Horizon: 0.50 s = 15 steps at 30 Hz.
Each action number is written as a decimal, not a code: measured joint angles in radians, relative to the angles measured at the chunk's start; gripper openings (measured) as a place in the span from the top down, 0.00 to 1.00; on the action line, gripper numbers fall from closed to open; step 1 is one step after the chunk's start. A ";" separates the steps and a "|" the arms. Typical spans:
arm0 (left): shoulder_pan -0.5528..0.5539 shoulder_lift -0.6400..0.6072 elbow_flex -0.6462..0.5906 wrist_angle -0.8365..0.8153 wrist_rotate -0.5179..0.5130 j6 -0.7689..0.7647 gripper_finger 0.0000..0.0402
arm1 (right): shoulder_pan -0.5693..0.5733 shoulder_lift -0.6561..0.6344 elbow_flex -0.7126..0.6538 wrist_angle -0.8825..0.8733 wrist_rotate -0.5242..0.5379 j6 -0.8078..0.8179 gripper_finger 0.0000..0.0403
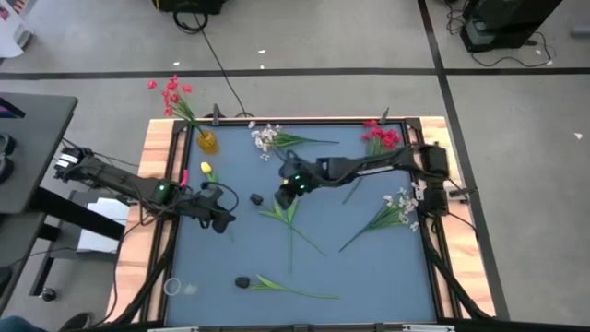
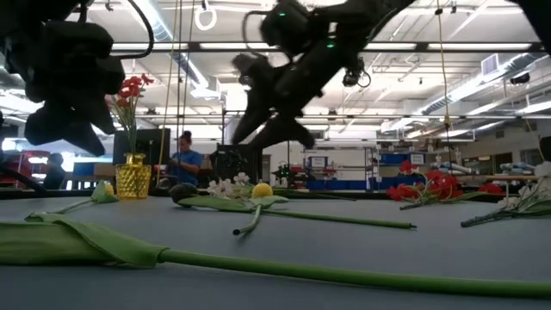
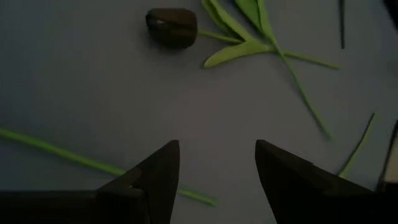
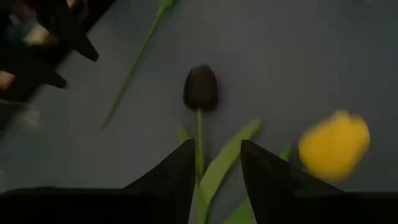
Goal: Sort flowers into vase by color
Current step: Put the top black flower into the yellow vase
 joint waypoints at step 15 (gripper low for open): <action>-0.007 -0.017 0.000 -0.042 0.125 0.038 0.47 | 0.107 0.293 0.298 -0.069 0.159 -0.278 0.66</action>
